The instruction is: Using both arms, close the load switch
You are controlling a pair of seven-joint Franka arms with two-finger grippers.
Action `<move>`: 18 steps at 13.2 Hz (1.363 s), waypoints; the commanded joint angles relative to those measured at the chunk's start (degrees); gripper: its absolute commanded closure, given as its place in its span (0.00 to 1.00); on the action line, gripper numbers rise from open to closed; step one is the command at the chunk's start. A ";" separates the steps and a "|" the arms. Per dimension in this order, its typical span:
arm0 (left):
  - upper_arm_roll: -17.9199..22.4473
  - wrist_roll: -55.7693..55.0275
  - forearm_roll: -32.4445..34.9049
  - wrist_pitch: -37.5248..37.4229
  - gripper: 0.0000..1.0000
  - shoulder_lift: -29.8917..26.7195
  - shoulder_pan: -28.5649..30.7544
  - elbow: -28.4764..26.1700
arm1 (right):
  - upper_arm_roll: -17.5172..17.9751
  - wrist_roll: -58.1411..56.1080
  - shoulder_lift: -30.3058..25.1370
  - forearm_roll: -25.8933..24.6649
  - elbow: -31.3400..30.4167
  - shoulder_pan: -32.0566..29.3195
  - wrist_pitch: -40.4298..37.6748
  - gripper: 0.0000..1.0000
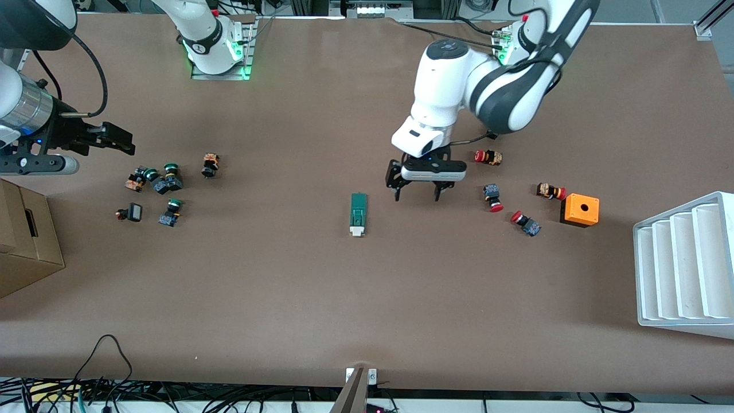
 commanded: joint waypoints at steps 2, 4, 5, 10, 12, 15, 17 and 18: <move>5.42 21.73 -19.15 -16.25 0.00 -5.61 1.07 6.56 | 0.58 -0.58 -0.96 -0.65 0.09 -0.79 -0.39 0.01; 11.56 33.41 -25.93 -24.43 0.00 -7.54 1.16 9.21 | 0.58 -0.40 -0.52 -1.27 1.23 -0.79 -0.47 0.01; 14.90 38.69 -27.79 -27.78 0.00 -8.42 0.98 9.48 | 0.58 -0.40 -0.35 -1.36 1.41 -0.79 -0.39 0.01; 31.96 56.47 -32.20 -45.45 0.00 -9.57 -2.26 18.08 | 0.66 -0.13 0.71 -2.24 2.63 -0.70 -0.12 0.01; 37.15 63.06 -32.11 -48.28 0.00 -9.84 -3.15 20.64 | 0.66 -0.32 1.59 -2.32 4.12 -0.79 -0.21 0.01; 41.64 66.41 -31.23 -51.96 0.00 -10.54 -3.41 23.28 | 0.84 0.56 1.59 -2.06 5.70 -0.61 -0.74 0.01; 41.48 70.90 -31.15 -52.24 0.00 -10.54 -0.88 23.46 | 0.93 0.92 1.76 -1.62 6.76 -0.53 -3.19 0.01; 41.31 71.17 -31.06 -52.42 0.00 -10.54 0.01 23.46 | 0.93 1.09 2.03 -1.53 6.94 -0.53 -3.46 0.01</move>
